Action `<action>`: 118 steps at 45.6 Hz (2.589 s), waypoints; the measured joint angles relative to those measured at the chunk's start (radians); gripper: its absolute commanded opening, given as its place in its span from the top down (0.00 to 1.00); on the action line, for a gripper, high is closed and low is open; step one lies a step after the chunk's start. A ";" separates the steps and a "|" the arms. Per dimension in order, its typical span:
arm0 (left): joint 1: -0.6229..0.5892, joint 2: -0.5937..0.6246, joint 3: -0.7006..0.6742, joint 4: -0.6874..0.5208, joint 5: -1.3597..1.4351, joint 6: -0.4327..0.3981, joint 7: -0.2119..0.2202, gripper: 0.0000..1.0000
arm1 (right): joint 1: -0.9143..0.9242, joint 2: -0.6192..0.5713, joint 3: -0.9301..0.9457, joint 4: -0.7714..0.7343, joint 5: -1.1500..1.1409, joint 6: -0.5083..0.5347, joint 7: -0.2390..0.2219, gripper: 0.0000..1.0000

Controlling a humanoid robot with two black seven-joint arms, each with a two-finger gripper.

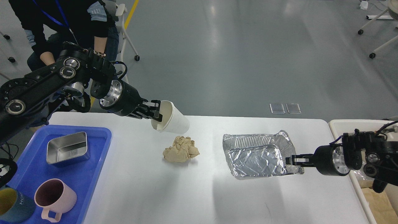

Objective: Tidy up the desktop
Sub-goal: 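Lift the paper cup with the left gripper toward the foil tray, then lower the paper cup into the foil tray and open the left gripper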

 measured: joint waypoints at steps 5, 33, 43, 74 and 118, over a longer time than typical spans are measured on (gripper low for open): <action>0.000 0.002 -0.014 0.000 -0.001 0.000 0.000 1.00 | -0.001 0.056 -0.030 -0.006 0.000 -0.004 -0.003 1.00; -0.004 -0.013 -0.028 0.009 -0.001 0.000 -0.001 1.00 | 0.016 0.302 -0.033 -0.149 0.040 -0.017 0.000 1.00; -0.012 -0.037 -0.024 0.010 0.003 0.000 0.001 1.00 | 0.057 0.398 -0.032 -0.243 0.133 -0.016 -0.007 1.00; -0.005 -0.281 -0.007 0.139 0.081 0.000 0.003 0.98 | 0.106 0.432 -0.033 -0.259 0.184 -0.015 -0.017 1.00; 0.002 -0.473 0.018 0.330 0.134 0.154 0.003 0.03 | 0.115 0.411 -0.036 -0.233 0.184 -0.014 -0.017 1.00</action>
